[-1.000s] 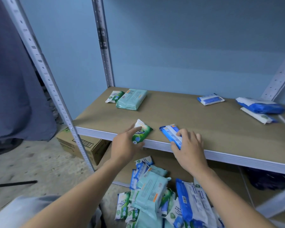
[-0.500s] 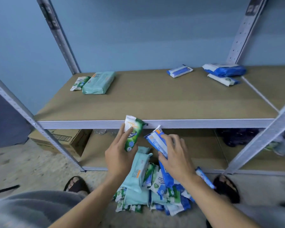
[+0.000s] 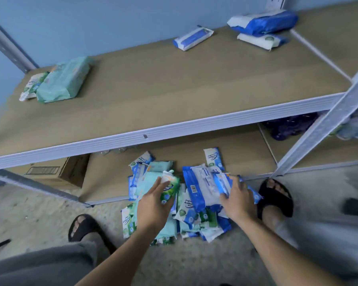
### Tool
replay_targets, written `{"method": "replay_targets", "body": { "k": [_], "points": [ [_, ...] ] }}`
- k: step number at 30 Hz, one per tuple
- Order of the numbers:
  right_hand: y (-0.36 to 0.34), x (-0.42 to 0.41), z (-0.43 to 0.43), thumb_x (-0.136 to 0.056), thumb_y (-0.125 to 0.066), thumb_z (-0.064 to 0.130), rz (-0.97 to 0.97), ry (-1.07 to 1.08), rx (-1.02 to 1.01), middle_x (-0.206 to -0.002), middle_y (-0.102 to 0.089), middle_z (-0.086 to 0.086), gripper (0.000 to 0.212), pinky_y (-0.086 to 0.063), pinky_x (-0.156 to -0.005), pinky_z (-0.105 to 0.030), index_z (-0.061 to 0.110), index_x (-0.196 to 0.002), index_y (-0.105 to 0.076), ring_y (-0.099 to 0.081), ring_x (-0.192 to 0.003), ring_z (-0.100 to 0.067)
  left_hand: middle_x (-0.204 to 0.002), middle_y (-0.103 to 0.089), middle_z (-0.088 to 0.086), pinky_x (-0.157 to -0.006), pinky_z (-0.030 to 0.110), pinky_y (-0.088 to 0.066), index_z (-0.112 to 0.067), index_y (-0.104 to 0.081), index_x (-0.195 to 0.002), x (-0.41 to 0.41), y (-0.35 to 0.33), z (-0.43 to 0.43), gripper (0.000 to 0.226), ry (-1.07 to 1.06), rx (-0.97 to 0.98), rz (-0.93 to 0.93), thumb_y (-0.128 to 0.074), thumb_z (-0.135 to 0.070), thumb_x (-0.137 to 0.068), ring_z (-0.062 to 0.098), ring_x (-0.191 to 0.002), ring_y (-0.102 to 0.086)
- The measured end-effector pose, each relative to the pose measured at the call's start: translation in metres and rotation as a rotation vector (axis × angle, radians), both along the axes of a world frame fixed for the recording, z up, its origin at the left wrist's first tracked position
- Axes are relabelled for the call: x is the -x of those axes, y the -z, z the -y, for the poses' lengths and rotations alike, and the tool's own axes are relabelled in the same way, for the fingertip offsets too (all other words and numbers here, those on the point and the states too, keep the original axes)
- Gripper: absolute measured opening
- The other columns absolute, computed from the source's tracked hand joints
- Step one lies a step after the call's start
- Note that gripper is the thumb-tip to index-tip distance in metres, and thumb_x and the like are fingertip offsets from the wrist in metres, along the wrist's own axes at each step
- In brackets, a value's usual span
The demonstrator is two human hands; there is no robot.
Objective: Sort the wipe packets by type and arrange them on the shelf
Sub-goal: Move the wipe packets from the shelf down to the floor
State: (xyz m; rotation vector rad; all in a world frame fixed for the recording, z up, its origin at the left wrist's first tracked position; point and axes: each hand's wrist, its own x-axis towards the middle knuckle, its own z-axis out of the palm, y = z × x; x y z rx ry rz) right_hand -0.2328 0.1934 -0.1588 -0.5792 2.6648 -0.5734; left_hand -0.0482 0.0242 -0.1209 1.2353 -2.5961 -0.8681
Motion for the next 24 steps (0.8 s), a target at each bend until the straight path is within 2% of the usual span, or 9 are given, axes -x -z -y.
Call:
{"method": "replay_targets", "body": {
  "k": [6,9,12,15,18,24],
  "points": [
    [0.035,0.012,-0.010,-0.092,-0.058,0.025,0.133,0.098,-0.027,-0.129,-0.053,-0.017,0.042,-0.046,-0.088,-0.040,0.018,-0.133,-0.049,-0.055,-0.115,-0.038,-0.158,-0.038,-0.008,-0.087,0.029,-0.051,-0.030,-0.058,-0.139,0.030,0.028,-0.006,0.052,0.037,-0.022,0.088,-0.071,-0.033,-0.089,0.020,-0.100,-0.070],
    [0.047,0.013,-0.011,-0.094,-0.055,0.021,0.142,0.084,-0.032,-0.126,-0.053,-0.015,0.027,-0.046,-0.085,-0.037,0.017,-0.121,-0.059,-0.057,-0.112,-0.035,-0.158,-0.038,-0.006,-0.092,0.031,-0.050,-0.031,-0.055,-0.141,0.038,0.041,-0.009,0.047,0.067,-0.024,0.171,-0.063,-0.037,-0.095,0.023,-0.121,-0.062],
    [0.053,0.013,-0.008,-0.095,-0.053,0.015,0.116,0.086,0.011,-0.118,-0.060,-0.012,0.023,-0.043,-0.079,-0.033,0.013,-0.115,-0.064,-0.056,-0.110,-0.032,-0.160,-0.035,-0.009,-0.097,0.032,-0.049,-0.033,-0.052,-0.143,0.040,0.051,-0.010,0.044,0.082,-0.027,0.240,-0.053,-0.040,-0.099,0.022,-0.132,-0.053],
    [0.056,0.013,-0.007,-0.094,-0.054,0.014,0.108,0.091,0.055,-0.114,-0.061,-0.012,0.019,-0.043,-0.075,-0.033,0.012,-0.109,-0.065,-0.056,-0.106,-0.031,-0.161,-0.032,-0.009,-0.101,0.033,-0.048,-0.034,-0.049,-0.145,0.039,0.054,-0.012,0.045,0.072,-0.048,0.242,-0.050,-0.041,-0.101,0.021,-0.136,-0.050],
    [0.056,0.013,-0.009,-0.094,-0.053,0.017,0.130,0.087,0.070,-0.118,-0.060,-0.010,0.022,-0.044,-0.077,-0.034,0.014,-0.114,-0.064,-0.056,-0.108,-0.030,-0.161,-0.032,-0.009,-0.102,0.033,-0.048,-0.034,-0.049,-0.145,0.039,0.055,-0.012,0.046,0.080,-0.050,0.240,-0.051,-0.040,-0.100,0.021,-0.135,-0.050],
    [0.042,0.005,-0.015,-0.097,-0.049,0.033,0.035,-0.028,-0.069,-0.129,-0.055,-0.011,0.031,-0.051,-0.083,-0.042,0.016,-0.121,-0.059,-0.057,-0.112,-0.032,-0.157,-0.040,-0.004,-0.096,0.033,-0.051,-0.030,-0.059,-0.135,0.031,0.036,-0.011,0.037,0.167,-0.050,0.252,-0.052,-0.039,-0.100,0.023,-0.129,-0.055]
  ]
}}
